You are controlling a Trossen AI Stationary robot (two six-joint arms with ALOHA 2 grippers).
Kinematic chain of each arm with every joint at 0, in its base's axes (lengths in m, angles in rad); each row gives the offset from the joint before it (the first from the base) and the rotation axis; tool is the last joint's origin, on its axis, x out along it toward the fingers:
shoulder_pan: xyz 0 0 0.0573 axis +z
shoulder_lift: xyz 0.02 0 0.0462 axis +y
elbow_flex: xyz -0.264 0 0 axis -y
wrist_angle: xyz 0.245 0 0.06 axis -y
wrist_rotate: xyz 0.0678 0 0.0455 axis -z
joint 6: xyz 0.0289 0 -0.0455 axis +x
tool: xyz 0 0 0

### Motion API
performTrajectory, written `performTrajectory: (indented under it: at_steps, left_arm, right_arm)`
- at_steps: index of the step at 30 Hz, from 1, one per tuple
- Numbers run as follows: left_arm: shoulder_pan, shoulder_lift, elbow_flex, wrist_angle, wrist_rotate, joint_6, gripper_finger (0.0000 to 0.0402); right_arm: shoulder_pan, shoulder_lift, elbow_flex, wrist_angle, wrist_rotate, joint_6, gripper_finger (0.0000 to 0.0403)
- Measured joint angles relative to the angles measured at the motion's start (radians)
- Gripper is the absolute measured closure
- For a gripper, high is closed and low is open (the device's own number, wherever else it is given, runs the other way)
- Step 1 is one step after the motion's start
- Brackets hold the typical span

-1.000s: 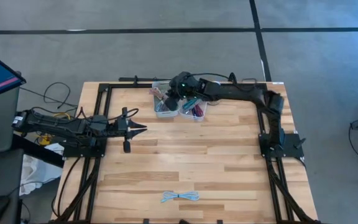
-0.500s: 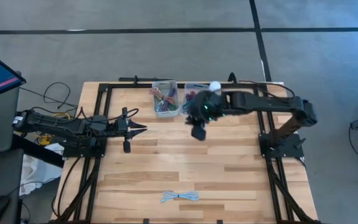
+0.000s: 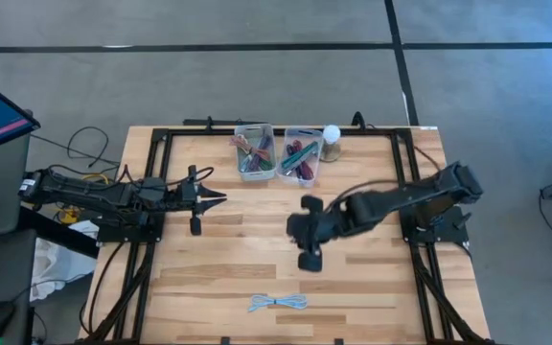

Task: Pick & Place USB Port
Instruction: Put the blue charger cable into the white bin

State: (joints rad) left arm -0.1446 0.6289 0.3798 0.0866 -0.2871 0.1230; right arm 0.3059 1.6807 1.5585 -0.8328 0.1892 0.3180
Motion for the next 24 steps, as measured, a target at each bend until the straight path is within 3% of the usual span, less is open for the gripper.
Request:
performTrajectory:
  at_steps: [6, 9, 14, 24]
  left_arm:
    - [0.000, 0.000, 0.000, 0.000, 0.000, 0.000, 0.0357]
    - [0.000, 0.000, 0.000, 0.000, 0.000, 0.000, 0.0357]
    - [0.000, 0.000, 0.000, 0.000, 0.000, -0.001, 0.0357]
    - [0.000, 0.000, 0.000, 0.001, 0.000, -0.009, 0.0357]
  right_arm:
    - [0.062, 0.107, 0.000, 0.000, -0.010, 0.081, 0.0329]
    - [0.090, 0.149, -0.001, 0.003, -0.072, 0.124, 0.0323]
    - [0.122, 0.195, 0.000, 0.001, -0.152, 0.212, 0.0288]
    - [0.182, 0.281, 0.000, 0.044, -0.167, 0.321, 0.0218]
